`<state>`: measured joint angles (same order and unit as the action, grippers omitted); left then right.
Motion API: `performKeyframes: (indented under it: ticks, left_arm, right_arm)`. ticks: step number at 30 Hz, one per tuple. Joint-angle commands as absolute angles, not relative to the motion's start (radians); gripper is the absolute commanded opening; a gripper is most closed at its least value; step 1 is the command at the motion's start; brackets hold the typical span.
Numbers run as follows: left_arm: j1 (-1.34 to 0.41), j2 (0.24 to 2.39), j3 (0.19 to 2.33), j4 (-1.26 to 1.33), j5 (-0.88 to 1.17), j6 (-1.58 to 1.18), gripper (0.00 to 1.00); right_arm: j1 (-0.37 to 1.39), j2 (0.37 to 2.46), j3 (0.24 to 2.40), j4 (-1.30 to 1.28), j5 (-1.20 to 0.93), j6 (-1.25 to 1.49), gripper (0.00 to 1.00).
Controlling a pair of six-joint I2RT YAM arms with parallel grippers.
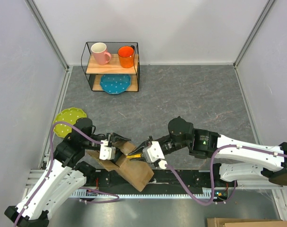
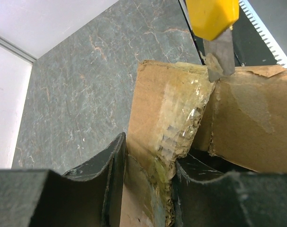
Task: Unpack the express box
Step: Cut the express box at the center of the board.
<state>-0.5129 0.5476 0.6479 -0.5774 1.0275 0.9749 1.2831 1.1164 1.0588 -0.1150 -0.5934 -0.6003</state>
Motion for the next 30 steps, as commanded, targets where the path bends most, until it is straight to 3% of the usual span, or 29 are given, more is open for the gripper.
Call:
performKeyframes:
  ticks: [1,30]
  left_arm:
    - [-0.517,0.534,0.667,-0.603,1.123,0.884,0.07]
    - [-0.517,0.488,0.709,-0.643,1.262,0.775,0.04]
  right_arm:
    - [1.278,1.127,1.089,-0.299,-0.534,-0.646,0.00]
    - [1.278,1.105,1.144,-0.623,-0.245,-0.761,0.00]
